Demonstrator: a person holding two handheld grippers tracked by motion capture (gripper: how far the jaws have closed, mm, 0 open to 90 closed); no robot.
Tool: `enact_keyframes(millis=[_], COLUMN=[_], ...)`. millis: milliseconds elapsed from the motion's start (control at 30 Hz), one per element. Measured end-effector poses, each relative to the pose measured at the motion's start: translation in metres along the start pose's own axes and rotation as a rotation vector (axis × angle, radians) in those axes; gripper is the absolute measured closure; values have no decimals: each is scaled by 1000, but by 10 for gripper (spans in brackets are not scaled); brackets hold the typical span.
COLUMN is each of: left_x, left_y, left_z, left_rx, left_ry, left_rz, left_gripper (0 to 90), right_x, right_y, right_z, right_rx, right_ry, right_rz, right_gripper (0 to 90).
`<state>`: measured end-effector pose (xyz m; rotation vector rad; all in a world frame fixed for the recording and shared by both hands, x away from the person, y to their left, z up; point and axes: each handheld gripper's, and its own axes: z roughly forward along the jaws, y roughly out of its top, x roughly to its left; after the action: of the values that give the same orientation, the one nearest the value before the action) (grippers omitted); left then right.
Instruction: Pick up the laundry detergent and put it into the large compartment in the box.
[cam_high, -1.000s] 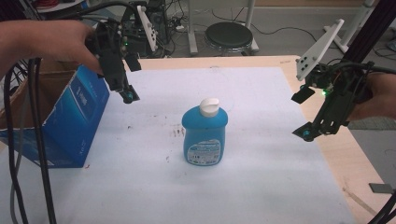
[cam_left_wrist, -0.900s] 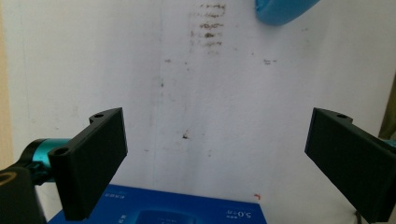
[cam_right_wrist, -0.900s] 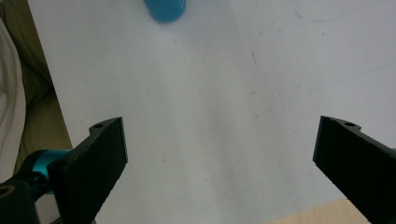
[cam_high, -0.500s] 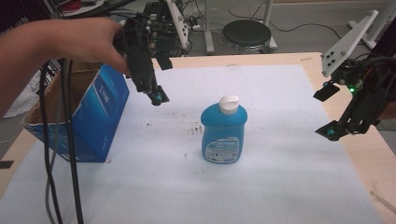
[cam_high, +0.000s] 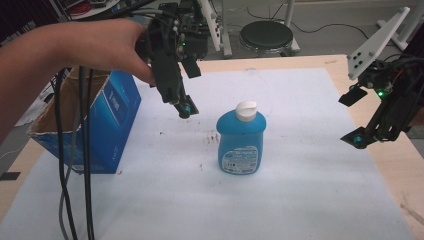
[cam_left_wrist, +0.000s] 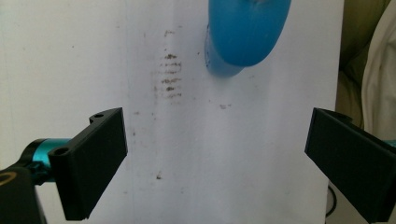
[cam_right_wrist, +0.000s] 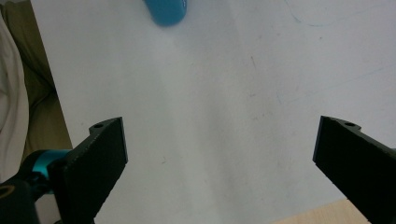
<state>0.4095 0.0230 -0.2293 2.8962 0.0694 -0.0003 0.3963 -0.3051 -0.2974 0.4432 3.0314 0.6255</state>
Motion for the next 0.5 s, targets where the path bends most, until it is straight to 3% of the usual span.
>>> enact_keyframes(millis=[267,367,500], left_x=[-5,-9,-10], left_y=[19,31,40], left_z=[7,18,23], left_rx=[-20,-7,-13], left_ry=[-22,-45,-51], left_rz=[-12,13,14], left_gripper=[56,57,56], right_x=[2,2,2], right_y=[1,1,0], right_z=[0,0,0], right_rx=[-1,-6,-8], right_ry=[-2,2,2], right_rz=[-2,-9,-4], right_gripper=[20,20,20])
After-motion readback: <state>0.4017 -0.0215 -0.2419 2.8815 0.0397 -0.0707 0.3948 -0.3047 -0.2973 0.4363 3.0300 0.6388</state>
